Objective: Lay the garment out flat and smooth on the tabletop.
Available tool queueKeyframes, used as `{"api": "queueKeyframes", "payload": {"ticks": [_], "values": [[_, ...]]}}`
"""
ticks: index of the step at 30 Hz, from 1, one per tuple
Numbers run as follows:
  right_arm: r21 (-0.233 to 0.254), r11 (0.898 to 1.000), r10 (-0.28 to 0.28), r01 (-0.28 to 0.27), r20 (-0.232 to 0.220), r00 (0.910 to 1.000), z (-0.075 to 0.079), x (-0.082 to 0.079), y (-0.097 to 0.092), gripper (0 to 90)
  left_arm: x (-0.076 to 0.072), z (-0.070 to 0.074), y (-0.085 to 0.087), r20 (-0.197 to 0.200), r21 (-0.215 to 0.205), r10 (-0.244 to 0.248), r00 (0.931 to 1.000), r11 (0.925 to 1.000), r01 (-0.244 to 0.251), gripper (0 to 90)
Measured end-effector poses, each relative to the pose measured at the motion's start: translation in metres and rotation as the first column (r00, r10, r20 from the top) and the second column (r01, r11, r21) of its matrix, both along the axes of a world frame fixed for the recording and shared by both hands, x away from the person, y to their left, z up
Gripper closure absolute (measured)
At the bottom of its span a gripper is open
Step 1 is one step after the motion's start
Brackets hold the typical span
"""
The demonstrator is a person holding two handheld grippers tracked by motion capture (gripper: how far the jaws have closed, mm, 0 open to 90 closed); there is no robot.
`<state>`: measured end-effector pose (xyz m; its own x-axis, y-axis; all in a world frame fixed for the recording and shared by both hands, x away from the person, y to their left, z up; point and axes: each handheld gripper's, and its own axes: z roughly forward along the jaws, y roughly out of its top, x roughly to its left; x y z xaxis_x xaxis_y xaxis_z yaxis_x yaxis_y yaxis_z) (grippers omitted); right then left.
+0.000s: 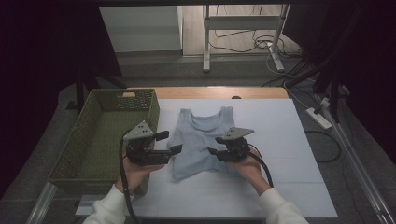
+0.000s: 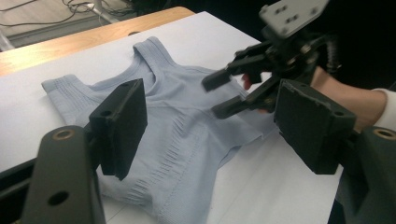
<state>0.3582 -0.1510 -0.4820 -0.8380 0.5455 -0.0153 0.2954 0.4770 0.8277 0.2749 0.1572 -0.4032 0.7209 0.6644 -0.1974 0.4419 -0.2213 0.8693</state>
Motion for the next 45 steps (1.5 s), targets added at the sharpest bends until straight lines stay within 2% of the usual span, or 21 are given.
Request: {"api": "queueKeyframes", "payload": {"ticks": [2, 6, 13, 17, 25, 32, 40, 45], "values": [[0.027, 1.0, 0.002, -0.002, -0.011, 0.9999, 0.005, -0.003, -0.005, 42.4, 0.0, 0.0, -0.001, -0.001, -0.002, 0.001, 1.0, 1.0, -0.001, 26.1], [0.049, 0.999, -0.006, 0.008, -0.026, 0.9996, 0.007, -0.007, -0.013, 42.2, 0.001, -0.002, -0.001, -0.011, -0.005, -0.002, 0.9999, 1.0, 0.002, 26.0], [0.035, 0.999, -0.013, 0.013, -0.015, 0.9998, 0.008, -0.014, -0.022, 39.1, 0.002, -0.004, 0.0, -0.017, -0.003, -0.003, 0.9998, 1.0, 0.003, 25.9], [0.016, 1.0, -0.014, 0.014, -0.003, 0.9999, 0.009, -0.019, -0.026, 38.4, 0.002, -0.003, 0.001, -0.015, -0.006, -0.001, 0.9999, 1.0, 0.001, 25.9], [-0.018, 0.999, -0.037, 0.036, -0.03, 0.9989, 0.0, -0.03, -0.044, 38.1, 0.002, -0.002, 0.002, -0.014, -0.008, 0.004, 0.9999, 1.0, -0.004, 25.9], [-0.047, 0.996, -0.076, 0.075, -0.033, 0.9966, -0.004, -0.04, -0.06, 37.9, 0.002, -0.003, 0.001, -0.02, -0.003, -0.007, 0.9998, 1.0, 0.007, 25.9], [-0.087, 0.993, -0.087, 0.082, -0.051, 0.9949, -0.011, -0.06, -0.083, 37.5, 0.002, -0.003, 0.002, -0.02, -0.001, -0.004, 0.9998, 1.0, 0.004, 25.9], [-0.111, 0.99, -0.097, 0.088, -0.073, 0.9926, -0.017, -0.066, -0.092, 35.2, 0.003, -0.005, 0.001, -0.028, 0.005, -0.005, 0.9996, 1.0, 0.006, 26.1]]}}
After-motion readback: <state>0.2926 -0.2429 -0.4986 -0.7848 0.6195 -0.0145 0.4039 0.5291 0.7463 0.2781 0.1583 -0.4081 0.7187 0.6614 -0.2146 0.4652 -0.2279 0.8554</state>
